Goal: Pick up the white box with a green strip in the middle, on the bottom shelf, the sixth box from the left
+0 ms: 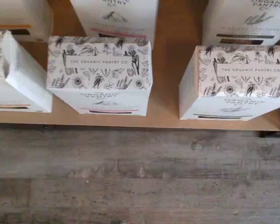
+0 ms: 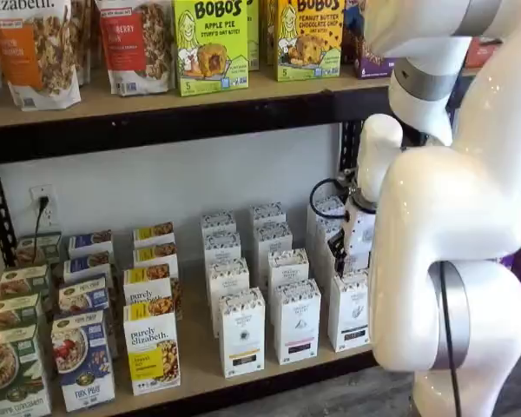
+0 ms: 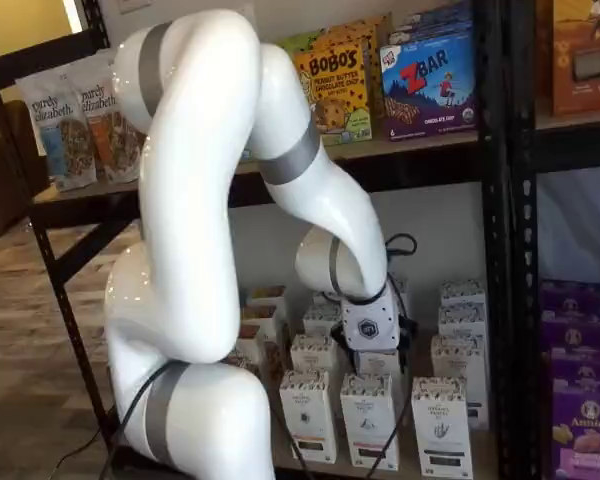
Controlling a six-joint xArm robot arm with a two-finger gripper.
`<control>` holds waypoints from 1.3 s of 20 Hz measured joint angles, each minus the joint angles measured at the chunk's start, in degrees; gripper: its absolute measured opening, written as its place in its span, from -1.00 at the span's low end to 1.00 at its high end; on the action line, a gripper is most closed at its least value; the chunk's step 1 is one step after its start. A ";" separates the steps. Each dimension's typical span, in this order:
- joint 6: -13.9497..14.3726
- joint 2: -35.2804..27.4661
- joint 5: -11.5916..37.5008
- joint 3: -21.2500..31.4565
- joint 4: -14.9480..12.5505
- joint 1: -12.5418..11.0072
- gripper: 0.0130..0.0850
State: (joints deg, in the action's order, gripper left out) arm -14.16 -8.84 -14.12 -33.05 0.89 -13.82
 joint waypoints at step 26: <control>5.01 -32.03 -8.90 -33.58 -9.33 -3.40 1.00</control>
State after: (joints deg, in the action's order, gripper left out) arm -9.15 -40.87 -23.01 -66.63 -8.44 -17.21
